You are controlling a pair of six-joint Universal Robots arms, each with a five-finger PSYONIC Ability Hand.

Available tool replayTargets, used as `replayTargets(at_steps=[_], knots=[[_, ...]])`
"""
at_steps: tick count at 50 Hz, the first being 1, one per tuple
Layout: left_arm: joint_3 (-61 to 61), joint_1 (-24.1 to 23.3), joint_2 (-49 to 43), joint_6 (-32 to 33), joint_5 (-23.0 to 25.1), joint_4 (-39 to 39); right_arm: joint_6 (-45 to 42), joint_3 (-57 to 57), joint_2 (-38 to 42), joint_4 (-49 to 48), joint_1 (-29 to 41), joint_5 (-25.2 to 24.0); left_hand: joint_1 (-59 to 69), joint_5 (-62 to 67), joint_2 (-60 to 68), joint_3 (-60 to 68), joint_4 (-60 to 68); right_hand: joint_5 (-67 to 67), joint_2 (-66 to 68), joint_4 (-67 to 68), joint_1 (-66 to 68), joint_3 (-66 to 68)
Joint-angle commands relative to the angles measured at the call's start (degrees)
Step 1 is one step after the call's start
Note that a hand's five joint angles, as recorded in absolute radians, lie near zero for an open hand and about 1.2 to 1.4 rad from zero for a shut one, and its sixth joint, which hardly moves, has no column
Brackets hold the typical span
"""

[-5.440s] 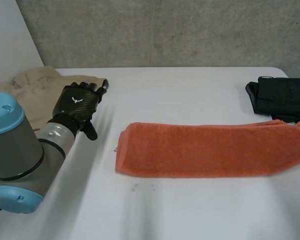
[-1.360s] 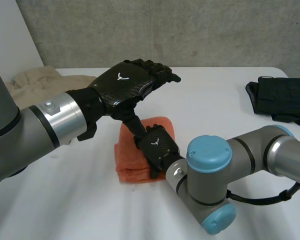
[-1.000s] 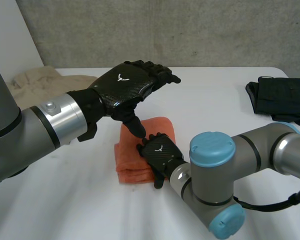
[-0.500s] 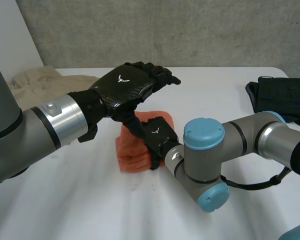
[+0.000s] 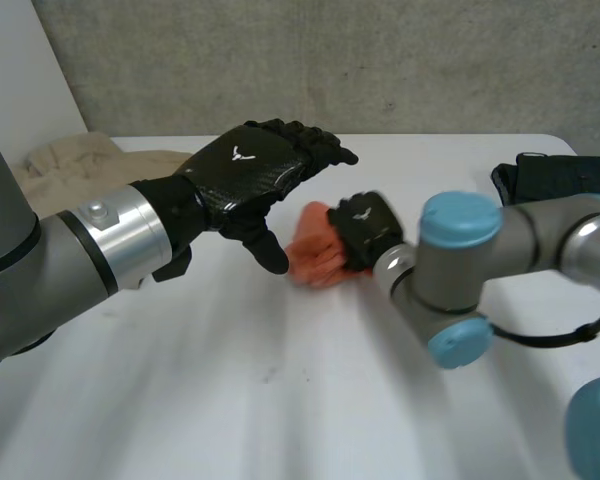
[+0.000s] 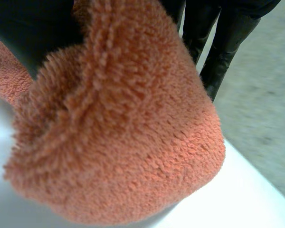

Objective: Fold the laundry.

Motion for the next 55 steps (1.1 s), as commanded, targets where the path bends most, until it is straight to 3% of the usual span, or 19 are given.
replayTargets(at_steps=[1,10,20,27,39,43,50,55], knots=[[0.1,0.1,0.6,0.0,0.0,0.0,-8.2,1.3,-3.5,-0.6,-8.2,-2.3,0.5,-0.9,0.2,-0.1,0.2,18.2,13.7,13.6,28.9,13.5],[0.0,-0.2,0.6,0.0,0.0,0.0,-11.6,-3.6,-4.3,-13.2,-17.5,-16.8,0.5,-0.9,0.2,-0.1,0.2,18.2,13.7,13.6,28.9,13.5],[0.0,-0.2,1.1,0.0,0.0,0.0,6.2,-22.5,-0.2,-18.1,-31.9,-20.9,0.5,-0.9,0.2,-0.1,0.2,18.2,13.7,13.6,28.9,13.5],[-0.1,-0.3,1.3,0.0,0.0,0.0,9.6,-30.1,6.4,-20.3,-40.5,-24.8,0.7,-0.7,0.3,0.1,0.3,18.2,13.7,13.6,28.9,13.5],[-0.7,-0.5,1.5,0.0,0.0,0.0,20.5,-24.8,17.3,-34.6,-49.3,-31.8,0.8,-0.6,0.5,0.3,0.5,18.2,13.7,13.6,28.9,13.5],[-0.8,-0.4,1.6,0.1,0.0,0.0,20.1,-20.7,19.6,-36.6,-50.5,-34.0,0.8,-0.6,0.5,0.3,0.5,18.2,13.7,13.6,28.9,13.5],[-0.8,-0.4,1.8,0.1,0.0,0.0,19.6,-13.7,18.3,-40.5,-52.1,-37.7,1.0,-0.4,0.7,0.4,0.7,18.2,13.7,13.6,28.9,13.5],[-1.0,-0.5,2.2,0.1,0.0,0.0,19.7,-10.8,14.7,-40.3,-52.0,-37.3,1.0,-0.4,0.7,0.4,0.7,18.2,13.7,13.6,28.9,13.5]])
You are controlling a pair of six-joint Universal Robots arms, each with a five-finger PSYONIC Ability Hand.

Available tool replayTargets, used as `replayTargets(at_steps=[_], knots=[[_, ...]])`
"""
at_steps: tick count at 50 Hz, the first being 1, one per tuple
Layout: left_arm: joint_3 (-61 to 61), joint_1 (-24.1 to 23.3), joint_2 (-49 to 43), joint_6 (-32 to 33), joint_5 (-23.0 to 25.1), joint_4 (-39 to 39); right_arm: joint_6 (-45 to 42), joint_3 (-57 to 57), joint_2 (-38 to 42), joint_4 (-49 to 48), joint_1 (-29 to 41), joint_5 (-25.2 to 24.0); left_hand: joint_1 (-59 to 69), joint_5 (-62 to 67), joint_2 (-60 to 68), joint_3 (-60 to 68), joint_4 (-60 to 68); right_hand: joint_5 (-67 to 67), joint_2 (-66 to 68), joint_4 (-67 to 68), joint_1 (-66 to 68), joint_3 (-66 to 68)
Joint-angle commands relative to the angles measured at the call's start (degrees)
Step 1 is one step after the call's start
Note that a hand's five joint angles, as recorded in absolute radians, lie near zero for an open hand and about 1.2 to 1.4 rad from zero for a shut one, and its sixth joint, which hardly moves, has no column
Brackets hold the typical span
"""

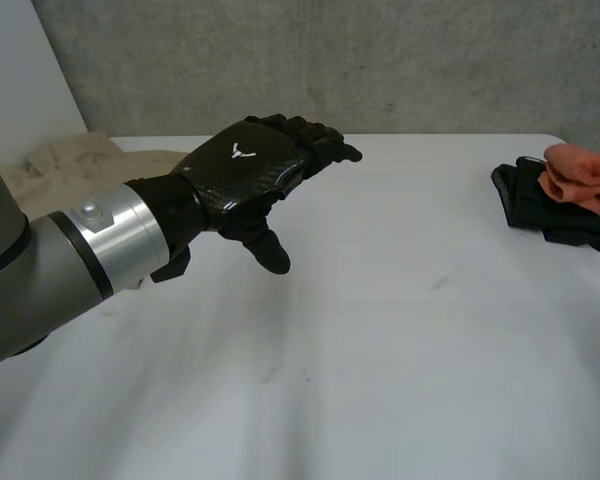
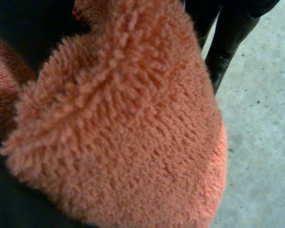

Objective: Fold the laundry.

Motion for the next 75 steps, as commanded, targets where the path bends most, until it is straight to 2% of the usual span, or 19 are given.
replayTargets(at_steps=[1,6,9,14,17,27,36,42,48,56,57,58,59,66,70,71,75], knots=[[-0.2,-0.1,0.5,0.0,0.0,0.0,-0.3,5.7,-5.3,-0.9,-0.4,-0.6,0.8,-0.5,0.5,0.3,0.5,16.0,12.9,12.1,27.0,12.2],[-0.2,-0.1,0.5,0.0,0.0,0.0,0.0,4.6,-8.8,-1.0,0.3,0.1,0.8,-0.6,0.5,0.3,0.5,16.0,12.9,12.1,27.0,12.2],[-0.2,-0.1,0.4,0.0,0.0,0.0,0.2,-2.3,-8.6,-1.0,1.5,2.3,0.8,-0.6,0.5,0.3,0.5,16.0,12.9,12.1,27.0,12.2],[-0.2,-0.1,0.4,0.0,0.0,0.0,1.3,-17.2,-5.6,-0.4,4.9,9.2,0.8,-0.6,0.5,0.3,0.5,16.0,12.9,12.1,27.0,12.2],[-0.2,-0.1,0.4,-0.1,0.0,0.0,2.8,-20.1,-3.9,0.3,5.3,9.8,0.8,-0.6,0.5,0.3,0.5,16.0,12.9,12.1,27.0,12.2],[-0.2,-0.1,0.4,0.0,0.1,0.0,-0.8,-8.4,0.5,-1.2,4.5,5.3,0.7,-0.7,0.3,0.1,0.3,16.0,12.9,12.1,27.0,12.2],[-0.2,-0.1,-0.2,0.0,0.0,0.0,-3.1,2.6,0.0,-4.5,1.7,0.5,0.8,-0.6,0.5,0.3,0.5,16.0,12.9,12.1,27.0,12.2],[-0.7,-0.1,-0.1,0.0,0.1,0.0,-3.3,5.9,-2.1,-5.0,0.7,-1.2,0.8,-0.6,0.5,0.3,0.5,16.0,12.9,12.1,27.0,12.2],[-0.9,-0.2,0.5,-0.2,0.0,0.0,-3.3,7.6,-3.1,-5.5,-1.9,-5.0,0.8,-0.6,0.5,0.3,0.5,16.0,12.9,12.1,27.0,12.2],[-1.0,-1.7,1.4,-0.2,0.1,0.0,-5.8,8.7,-3.6,-4.6,-4.5,-5.6,0.7,-0.7,0.3,0.1,0.3,16.0,12.9,12.1,27.0,12.2],[-1.0,-1.7,1.4,-0.2,0.1,0.0,-6.2,9.3,-3.9,-4.5,-4.5,-5.6,0.7,-0.7,0.3,0.1,0.3,4.3,1.1,0.4,15.2,0.5],[-1.0,-1.7,1.4,-0.2,0.1,0.0,-6.5,9.8,-4.4,-4.3,-4.5,-5.6,0.7,-0.7,0.3,0.1,0.3,-13.8,-17.0,-17.7,-2.9,-17.6],[-1.0,-1.8,1.5,-0.2,0.1,0.0,-7.6,11.1,-5.5,-4.1,-4.5,-5.4,0.7,-0.7,0.3,0.1,0.3,-54.0,-57.1,-57.9,-43.0,-57.8],[-0.9,-2.6,1.8,-0.2,0.0,0.0,-15.3,20.8,-13.7,1.0,-5.0,-4.7,0.7,-0.7,0.3,0.1,0.3,-54.0,-57.1,-57.9,-43.0,-57.8],[-0.9,-2.8,1.8,-0.2,0.0,0.0,-20.9,27.4,-22.3,10.5,-8.8,-1.5,0.7,-0.7,0.3,0.1,0.3,-54.0,-57.1,-57.9,-43.0,-57.8],[-0.9,-3.0,1.8,-0.3,0.0,0.0,-23.4,29.2,-25.3,15.7,-10.6,0.0,0.7,-0.7,0.3,0.1,0.3,-54.0,-57.1,-57.9,-43.0,-57.8],[-0.9,-3.1,1.8,-0.7,0.0,0.0,-30.3,30.7,-29.7,24.5,-15.9,2.6,0.7,-0.7,0.3,0.1,0.3,-54.0,-57.1,-57.9,-43.0,-57.8]])
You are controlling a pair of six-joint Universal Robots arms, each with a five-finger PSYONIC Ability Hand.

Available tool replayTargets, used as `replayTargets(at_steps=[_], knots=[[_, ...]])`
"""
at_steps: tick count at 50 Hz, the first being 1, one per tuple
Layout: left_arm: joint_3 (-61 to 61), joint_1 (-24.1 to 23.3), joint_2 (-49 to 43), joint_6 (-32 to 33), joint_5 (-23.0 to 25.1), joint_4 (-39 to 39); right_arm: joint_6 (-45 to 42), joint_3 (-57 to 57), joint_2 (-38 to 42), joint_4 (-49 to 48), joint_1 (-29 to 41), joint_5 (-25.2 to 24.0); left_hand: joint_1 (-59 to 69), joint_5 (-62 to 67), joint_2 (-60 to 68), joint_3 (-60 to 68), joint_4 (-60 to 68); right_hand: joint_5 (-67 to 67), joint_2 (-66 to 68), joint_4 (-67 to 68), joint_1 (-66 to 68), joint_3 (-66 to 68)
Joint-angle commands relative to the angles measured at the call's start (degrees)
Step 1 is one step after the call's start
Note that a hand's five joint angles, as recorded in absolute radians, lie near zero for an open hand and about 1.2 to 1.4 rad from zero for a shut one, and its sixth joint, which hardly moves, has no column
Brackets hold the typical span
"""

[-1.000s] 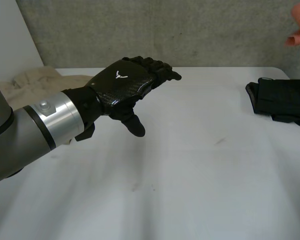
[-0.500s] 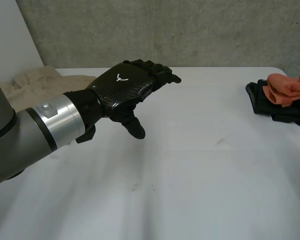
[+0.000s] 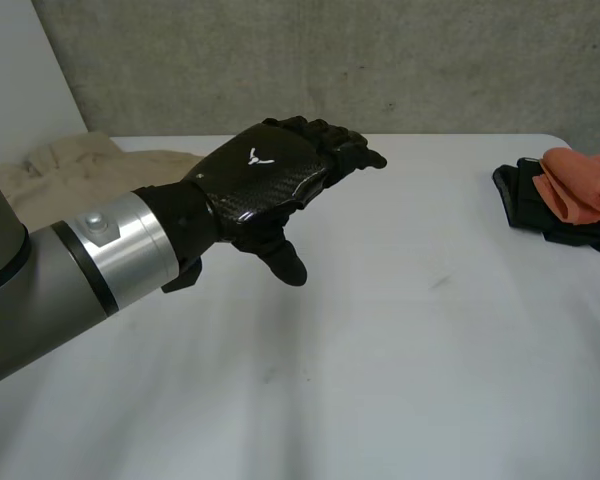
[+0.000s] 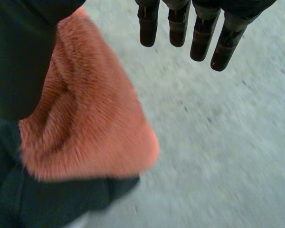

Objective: Fold the laundry.

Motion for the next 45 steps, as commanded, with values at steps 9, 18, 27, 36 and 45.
replayTargets(at_steps=[9,18,27,36,45], knots=[[1.4,0.1,0.1,-0.8,-0.2,0.3,-24.2,-3.2,-15.1,20.9,-14.1,23.4,0.8,-0.6,0.5,0.3,0.5,-4.1,-2.9,-3.3,-1.6,-2.1],[7.3,5.1,0.9,-0.7,-14.6,5.3,-5.5,1.0,-30.3,9.4,4.2,29.8,0.7,-0.7,0.3,0.1,0.3,-4.1,-2.9,-3.3,-1.6,-2.1],[10.4,19.1,-6.6,7.9,-25.0,10.3,6.7,22.3,-41.7,0.5,23.8,17.6,-0.2,-1.6,-0.5,-0.8,-0.5,-4.1,-2.9,-3.3,-1.6,-2.1],[13.4,30.6,-25.7,27.8,-18.6,9.2,-3.5,37.3,-36.6,-1.1,39.3,14.2,-0.8,-2.2,-1.2,-1.4,-1.2,-4.1,-2.9,-3.3,-1.6,-2.1],[15.1,35.2,-34.4,31.2,-11.9,4.9,-14.3,39.8,-30.5,-0.3,41.3,21.3,2.0,0.6,1.7,1.4,1.7,-4.1,-2.9,-3.3,-1.6,-2.1]])
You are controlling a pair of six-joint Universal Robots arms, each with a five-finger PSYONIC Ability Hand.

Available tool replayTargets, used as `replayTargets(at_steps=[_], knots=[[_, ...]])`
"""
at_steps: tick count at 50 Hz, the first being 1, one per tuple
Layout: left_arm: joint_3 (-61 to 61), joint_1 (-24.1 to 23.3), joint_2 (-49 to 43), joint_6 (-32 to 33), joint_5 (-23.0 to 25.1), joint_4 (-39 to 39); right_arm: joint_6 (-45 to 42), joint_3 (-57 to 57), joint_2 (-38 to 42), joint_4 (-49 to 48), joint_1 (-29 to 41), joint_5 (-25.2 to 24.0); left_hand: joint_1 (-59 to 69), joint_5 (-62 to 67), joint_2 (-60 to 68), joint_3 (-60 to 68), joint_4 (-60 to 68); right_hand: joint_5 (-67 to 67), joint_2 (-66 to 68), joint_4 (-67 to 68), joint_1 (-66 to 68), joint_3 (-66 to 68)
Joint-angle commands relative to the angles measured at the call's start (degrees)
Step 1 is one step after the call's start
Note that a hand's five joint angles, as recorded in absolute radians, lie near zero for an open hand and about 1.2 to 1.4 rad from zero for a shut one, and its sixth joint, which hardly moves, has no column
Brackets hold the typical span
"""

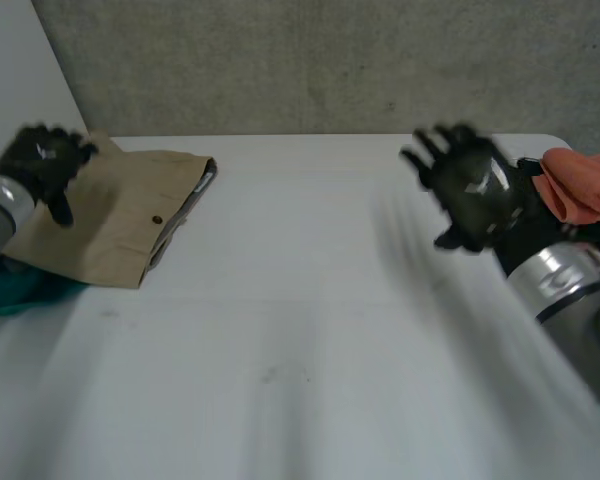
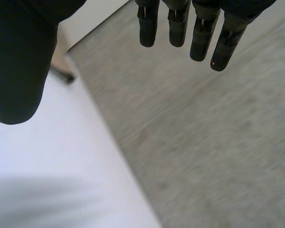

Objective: Fold the laundry.

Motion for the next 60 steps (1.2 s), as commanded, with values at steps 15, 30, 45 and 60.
replayTargets(at_steps=[15,30,45,60], knots=[[1.9,2.9,-11.3,1.8,5.8,4.6,-9.4,0.8,6.3,2.3,0.2,7.1,46.6,45.4,46.2,46.0,46.2,-3.6,-2.9,-3.3,-1.6,-2.0],[-2.6,-10.0,3.7,-8.3,2.6,2.5,-9.0,-1.8,5.9,2.2,0.0,13.8,68.6,67.4,68.3,68.0,68.3,-3.6,-2.9,-3.3,-1.6,-2.0],[0.5,-42.2,0.8,-30.6,2.3,9.8,-5.0,-4.9,5.4,3.2,-3.2,25.0,68.6,67.4,68.3,68.0,68.3,-3.6,-2.9,-3.3,-1.6,-2.0],[4.1,-46.1,-4.2,-27.9,-7.8,9.6,-4.2,-6.9,4.2,12.9,-4.3,22.1,2.7,1.5,2.3,2.1,2.3,-3.6,-2.9,-3.3,-1.6,-2.0]])
